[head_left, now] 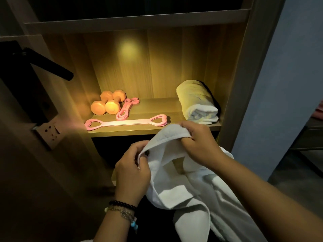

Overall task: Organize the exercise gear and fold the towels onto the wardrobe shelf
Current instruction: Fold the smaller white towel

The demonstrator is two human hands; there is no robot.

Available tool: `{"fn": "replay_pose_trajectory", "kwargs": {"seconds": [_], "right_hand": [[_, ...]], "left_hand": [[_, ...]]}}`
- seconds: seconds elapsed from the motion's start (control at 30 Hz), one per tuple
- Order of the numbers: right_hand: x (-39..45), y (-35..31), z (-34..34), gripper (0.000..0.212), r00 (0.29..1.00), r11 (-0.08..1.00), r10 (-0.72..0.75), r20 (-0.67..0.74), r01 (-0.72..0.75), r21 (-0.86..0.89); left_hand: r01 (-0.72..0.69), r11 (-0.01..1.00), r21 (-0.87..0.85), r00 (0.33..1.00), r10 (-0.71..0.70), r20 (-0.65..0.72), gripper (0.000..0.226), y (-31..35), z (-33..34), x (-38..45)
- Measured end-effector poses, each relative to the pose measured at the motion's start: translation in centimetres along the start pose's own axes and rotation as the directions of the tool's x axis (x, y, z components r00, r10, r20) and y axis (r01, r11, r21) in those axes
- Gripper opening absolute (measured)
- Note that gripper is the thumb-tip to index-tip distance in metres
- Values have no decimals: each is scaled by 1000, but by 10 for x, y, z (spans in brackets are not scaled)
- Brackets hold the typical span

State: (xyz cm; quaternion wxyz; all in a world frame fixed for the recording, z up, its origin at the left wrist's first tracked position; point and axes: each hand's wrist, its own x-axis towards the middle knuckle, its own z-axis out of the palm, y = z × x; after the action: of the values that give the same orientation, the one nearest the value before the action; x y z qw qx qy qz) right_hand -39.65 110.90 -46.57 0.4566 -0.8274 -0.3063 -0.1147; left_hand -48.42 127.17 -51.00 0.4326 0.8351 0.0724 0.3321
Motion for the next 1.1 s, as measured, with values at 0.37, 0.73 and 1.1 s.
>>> {"fn": "replay_pose_trajectory", "kwargs": {"seconds": [0.37,0.73,1.1], "right_hand": [[5,10,-45,26,721,913,399,-567,-254,319],[-3,21,-69,20,700,934,352,-622,-306,185],[-29,42,-59,54,913,985,53,-404,-114,-128]], "left_hand": [[274,928,-251,956,-291,-35,19,-4,34,-24],[436,898,59,867,-436,242,39,-11,63,-39],[118,964,-237,993,-112,41,21,39,21,37]]}}
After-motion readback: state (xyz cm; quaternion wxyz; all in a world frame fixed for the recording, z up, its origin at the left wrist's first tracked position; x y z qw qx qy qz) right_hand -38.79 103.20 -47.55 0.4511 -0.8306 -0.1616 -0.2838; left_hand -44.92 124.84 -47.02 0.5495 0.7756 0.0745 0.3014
